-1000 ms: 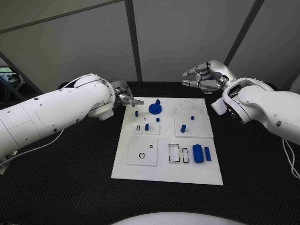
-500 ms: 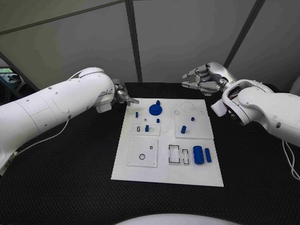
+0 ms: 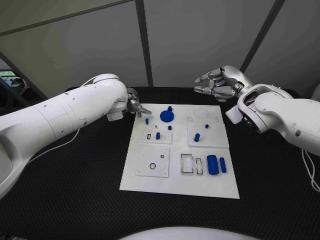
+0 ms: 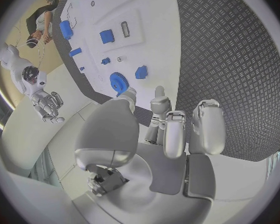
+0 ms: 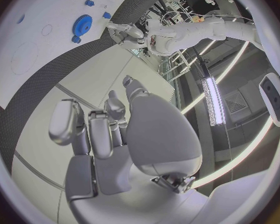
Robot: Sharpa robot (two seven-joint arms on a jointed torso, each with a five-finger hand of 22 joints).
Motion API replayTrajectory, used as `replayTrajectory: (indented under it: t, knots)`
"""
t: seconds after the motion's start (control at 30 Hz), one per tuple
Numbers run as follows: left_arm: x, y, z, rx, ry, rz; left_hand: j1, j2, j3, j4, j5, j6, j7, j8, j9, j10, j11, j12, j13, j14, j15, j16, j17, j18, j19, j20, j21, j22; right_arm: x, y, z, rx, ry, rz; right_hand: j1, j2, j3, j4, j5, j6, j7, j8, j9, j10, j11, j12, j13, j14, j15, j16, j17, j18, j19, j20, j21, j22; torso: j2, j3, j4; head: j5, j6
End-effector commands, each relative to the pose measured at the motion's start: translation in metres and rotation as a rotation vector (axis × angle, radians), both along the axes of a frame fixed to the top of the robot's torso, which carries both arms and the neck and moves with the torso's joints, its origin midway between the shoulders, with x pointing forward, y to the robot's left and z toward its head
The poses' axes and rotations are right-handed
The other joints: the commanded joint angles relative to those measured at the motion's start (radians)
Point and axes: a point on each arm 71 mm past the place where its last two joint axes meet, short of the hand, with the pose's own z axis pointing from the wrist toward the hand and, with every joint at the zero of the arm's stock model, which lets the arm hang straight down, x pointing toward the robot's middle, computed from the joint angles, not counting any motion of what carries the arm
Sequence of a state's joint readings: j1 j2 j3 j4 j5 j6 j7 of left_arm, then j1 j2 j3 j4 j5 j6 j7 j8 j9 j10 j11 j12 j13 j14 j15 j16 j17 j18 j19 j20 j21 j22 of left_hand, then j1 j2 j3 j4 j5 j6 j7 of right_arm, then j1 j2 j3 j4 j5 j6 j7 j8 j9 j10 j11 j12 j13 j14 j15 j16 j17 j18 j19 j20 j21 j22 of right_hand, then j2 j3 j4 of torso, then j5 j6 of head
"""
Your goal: Assemble the parts on the task board
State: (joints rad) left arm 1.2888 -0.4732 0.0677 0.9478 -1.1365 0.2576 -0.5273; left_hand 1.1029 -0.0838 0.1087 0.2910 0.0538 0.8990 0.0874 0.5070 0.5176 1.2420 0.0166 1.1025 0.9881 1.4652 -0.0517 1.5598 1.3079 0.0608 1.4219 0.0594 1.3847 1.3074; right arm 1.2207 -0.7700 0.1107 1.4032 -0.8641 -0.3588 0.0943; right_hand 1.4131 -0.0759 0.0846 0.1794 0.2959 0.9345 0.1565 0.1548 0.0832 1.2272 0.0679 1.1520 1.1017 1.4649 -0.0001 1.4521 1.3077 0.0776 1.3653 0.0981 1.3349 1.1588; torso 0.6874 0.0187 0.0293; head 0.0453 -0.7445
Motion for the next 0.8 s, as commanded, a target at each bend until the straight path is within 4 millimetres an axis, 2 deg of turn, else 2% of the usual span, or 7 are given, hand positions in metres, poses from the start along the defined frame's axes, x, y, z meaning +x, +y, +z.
replayTrajectory:
  t: [0.03,0.27,0.43,0.8]
  knots:
    - [-0.001,-0.004,-0.001,-0.001,0.018,-0.025,0.002,0.01,-0.005,0.001,0.002,0.005,0.0,-0.006,-0.001,-0.002,-0.001,0.007,0.002,0.103,0.008,0.005,0.256,0.0,0.002,0.007,0.006,0.026,0.0,0.002,0.001,0.003,-0.002,0.01,-0.01,0.001,-0.003,0.001,0.003,-0.007,0.002,-0.005,-0.001,-0.006,0.002,-0.005,-0.002,0.056,-0.008,-0.005,0.052,0.008,-0.008,0.0,-0.003,-0.001,-0.002,0.001,0.0004,0.001,-0.001]
    - [-0.002,-0.007,-0.003,0.011,0.039,-0.038,0.009,0.012,-0.008,-0.004,0.003,0.013,-0.002,-0.006,-0.004,-0.004,-0.003,0.006,-0.001,0.103,0.007,0.006,0.256,0.0,0.002,0.007,0.005,0.026,0.0,0.002,0.001,0.003,0.0,0.012,-0.01,0.001,-0.003,0.001,0.003,-0.007,0.002,-0.005,-0.001,-0.006,0.002,-0.005,-0.002,0.056,-0.008,-0.005,0.052,0.008,-0.008,0.0,-0.003,-0.001,0.0,0.0004,-0.0001,-0.001,0.0]
    - [-0.003,-0.008,-0.005,0.018,0.051,-0.048,0.027,0.021,-0.007,-0.008,0.004,0.024,-0.005,-0.005,-0.007,-0.003,-0.005,0.007,-0.001,0.104,0.005,0.007,0.257,0.0,0.003,0.006,0.006,0.028,0.0,0.002,0.001,0.003,0.001,0.012,-0.01,0.001,-0.003,0.001,0.003,-0.007,0.002,-0.005,-0.001,-0.006,0.002,-0.005,-0.002,0.056,-0.008,-0.005,0.052,0.008,-0.008,0.0,-0.003,-0.001,-0.001,0.0002,0.0009,-0.002,-0.003]
    - [-0.005,-0.015,-0.008,0.016,0.057,-0.067,0.042,0.023,-0.008,-0.011,0.004,0.032,-0.007,-0.003,-0.009,-0.002,-0.007,0.01,0.001,0.105,0.003,0.009,0.261,-0.001,0.005,0.005,0.007,0.031,0.0,0.004,0.001,0.002,0.005,0.016,-0.01,0.001,-0.003,0.001,0.003,-0.007,0.002,-0.005,-0.001,-0.006,0.002,-0.005,-0.002,0.056,-0.008,-0.005,0.052,0.008,-0.008,0.0,-0.003,-0.001,-0.001,-0.0001,0.0004,-0.004,-0.007]
